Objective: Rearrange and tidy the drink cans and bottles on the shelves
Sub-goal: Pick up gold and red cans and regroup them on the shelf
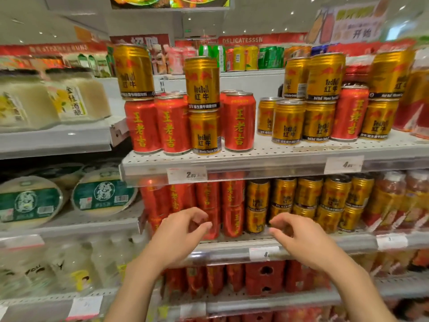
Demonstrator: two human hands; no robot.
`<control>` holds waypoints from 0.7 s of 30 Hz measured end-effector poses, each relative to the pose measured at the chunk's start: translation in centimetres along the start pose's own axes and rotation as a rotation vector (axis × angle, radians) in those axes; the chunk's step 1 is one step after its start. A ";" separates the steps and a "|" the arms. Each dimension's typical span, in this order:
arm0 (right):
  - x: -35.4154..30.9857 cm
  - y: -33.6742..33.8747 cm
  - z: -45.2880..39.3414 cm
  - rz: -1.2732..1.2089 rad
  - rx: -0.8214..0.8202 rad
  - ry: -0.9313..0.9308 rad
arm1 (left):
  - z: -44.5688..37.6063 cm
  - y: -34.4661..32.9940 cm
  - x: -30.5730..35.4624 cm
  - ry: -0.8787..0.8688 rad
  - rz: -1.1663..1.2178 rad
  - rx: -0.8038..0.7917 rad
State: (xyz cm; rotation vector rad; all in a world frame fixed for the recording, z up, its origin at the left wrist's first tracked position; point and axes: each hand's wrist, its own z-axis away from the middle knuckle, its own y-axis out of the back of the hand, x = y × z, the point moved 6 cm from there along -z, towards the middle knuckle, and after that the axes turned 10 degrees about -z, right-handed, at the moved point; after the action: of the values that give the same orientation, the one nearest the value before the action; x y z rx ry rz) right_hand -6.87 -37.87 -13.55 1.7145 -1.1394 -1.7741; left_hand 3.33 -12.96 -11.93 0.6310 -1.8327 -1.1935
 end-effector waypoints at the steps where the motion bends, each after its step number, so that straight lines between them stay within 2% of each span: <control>1: -1.0 -0.4 0.1 0.004 0.006 -0.007 | 0.0 0.9 -0.5 -0.024 0.001 -0.002; 7: -6.0 -1.0 0.3 0.024 0.077 0.003 | -0.5 5.2 -1.6 -0.148 0.015 0.065; 17: -14.3 5.7 -2.8 0.014 0.334 0.255 | -1.5 13.3 -0.2 -0.186 0.087 0.353; 21: -17.5 9.7 -4.6 -0.040 0.491 0.404 | -3.0 15.7 1.3 -0.173 0.122 0.500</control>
State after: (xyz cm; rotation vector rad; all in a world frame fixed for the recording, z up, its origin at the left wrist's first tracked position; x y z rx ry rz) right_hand -2.15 -31.13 5.21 2.2542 -1.4299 -1.1369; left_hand 5.71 -8.77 3.35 0.6902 -2.3072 -0.7252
